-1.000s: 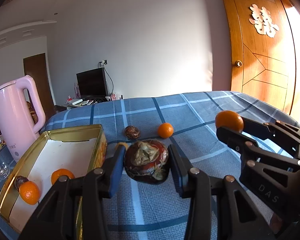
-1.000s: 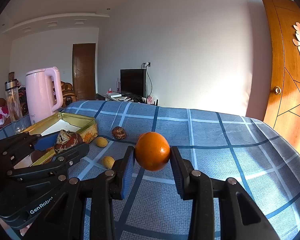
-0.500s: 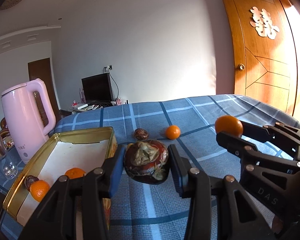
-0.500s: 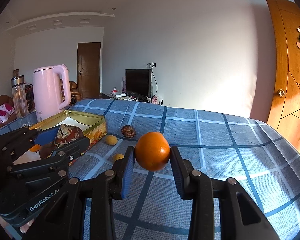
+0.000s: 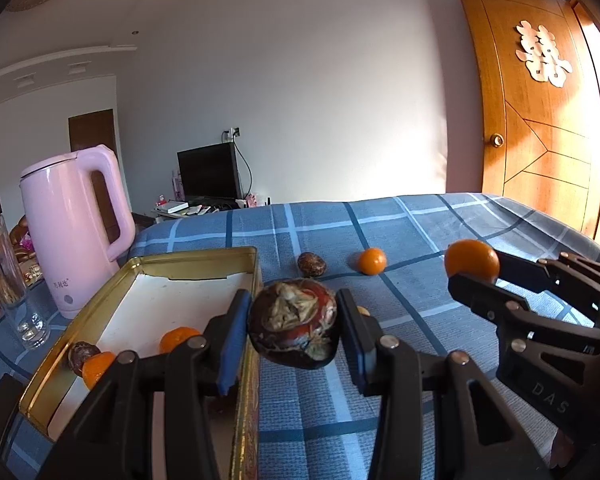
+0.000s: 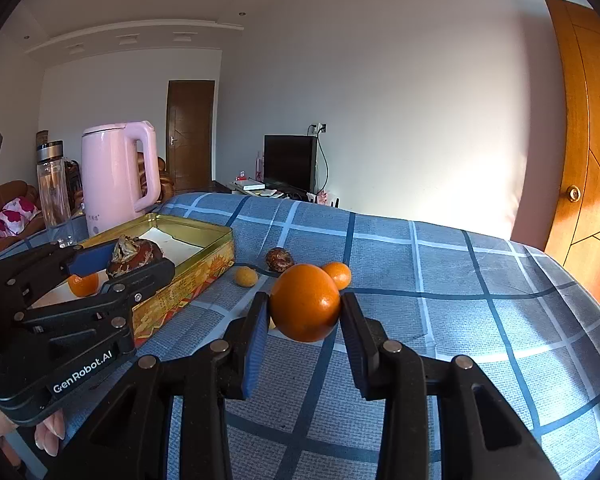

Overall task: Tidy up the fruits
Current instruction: 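Lift and carry the orange with the right tool while the left tool carries the brown fruit toward the tray, then lower and release the orange into the tray while the left tool releases the brown fruit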

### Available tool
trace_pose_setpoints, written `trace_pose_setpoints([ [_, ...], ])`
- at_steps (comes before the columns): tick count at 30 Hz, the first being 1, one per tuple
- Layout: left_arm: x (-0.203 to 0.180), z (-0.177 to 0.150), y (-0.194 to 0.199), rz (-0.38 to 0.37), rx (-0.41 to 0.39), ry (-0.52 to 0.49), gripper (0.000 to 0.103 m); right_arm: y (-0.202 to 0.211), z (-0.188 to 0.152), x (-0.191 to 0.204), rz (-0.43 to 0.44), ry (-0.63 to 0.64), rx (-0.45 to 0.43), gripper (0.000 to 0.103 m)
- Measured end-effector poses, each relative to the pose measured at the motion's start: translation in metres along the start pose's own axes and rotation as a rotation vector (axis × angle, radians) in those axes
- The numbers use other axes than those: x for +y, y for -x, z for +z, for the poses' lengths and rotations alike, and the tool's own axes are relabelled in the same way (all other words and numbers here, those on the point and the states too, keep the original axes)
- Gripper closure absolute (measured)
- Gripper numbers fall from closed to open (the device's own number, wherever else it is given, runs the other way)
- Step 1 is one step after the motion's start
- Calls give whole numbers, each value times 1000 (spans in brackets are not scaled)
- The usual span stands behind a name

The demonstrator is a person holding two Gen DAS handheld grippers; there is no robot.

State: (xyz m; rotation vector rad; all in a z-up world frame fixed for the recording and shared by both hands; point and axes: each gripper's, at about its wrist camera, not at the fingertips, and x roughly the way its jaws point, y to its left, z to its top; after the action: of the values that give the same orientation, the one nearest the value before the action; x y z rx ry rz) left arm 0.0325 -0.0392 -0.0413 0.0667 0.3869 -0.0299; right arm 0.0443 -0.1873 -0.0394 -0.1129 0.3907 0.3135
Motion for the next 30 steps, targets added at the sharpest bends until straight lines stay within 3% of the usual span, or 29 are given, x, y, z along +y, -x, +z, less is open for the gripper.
trace_pose_setpoints([
  [19,36,3,13,54,-13,42,58,-1,16,31,54,50,-8,65],
  [30,70,0,16,124,4,73,58,-6,35,59,94,102,-20,65],
])
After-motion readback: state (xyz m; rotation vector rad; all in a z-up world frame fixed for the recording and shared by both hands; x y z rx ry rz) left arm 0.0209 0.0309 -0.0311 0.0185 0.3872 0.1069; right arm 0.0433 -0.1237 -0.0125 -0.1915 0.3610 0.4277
